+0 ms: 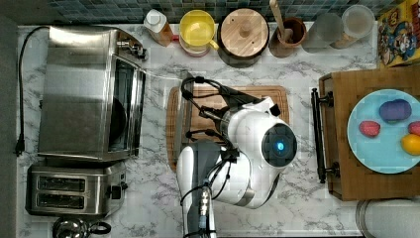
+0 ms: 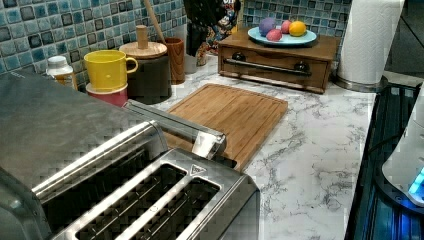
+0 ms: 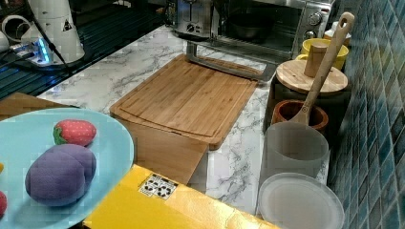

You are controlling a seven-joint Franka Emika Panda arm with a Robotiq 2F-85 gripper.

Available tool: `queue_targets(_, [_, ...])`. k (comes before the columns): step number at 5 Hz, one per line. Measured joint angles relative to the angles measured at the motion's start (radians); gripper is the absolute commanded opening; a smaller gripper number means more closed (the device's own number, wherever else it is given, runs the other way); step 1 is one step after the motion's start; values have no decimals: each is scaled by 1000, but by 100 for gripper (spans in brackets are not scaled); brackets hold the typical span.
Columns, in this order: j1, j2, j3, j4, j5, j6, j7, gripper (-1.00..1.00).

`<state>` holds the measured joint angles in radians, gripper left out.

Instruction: Close the oven.

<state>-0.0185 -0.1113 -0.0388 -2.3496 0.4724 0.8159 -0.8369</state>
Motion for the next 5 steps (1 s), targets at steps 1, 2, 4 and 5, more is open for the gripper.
queue_targets(1, [14,-6,-36,-82,179,12,-197,-100])
queue_targets(2, [22,-6,-64,-152,376,29,-421,-100])
queue_targets(4, [25,81,-76,-201,604,57,-749,-100])
queue_targets(5, [31,168,-68,-199,779,73,-886,-100])
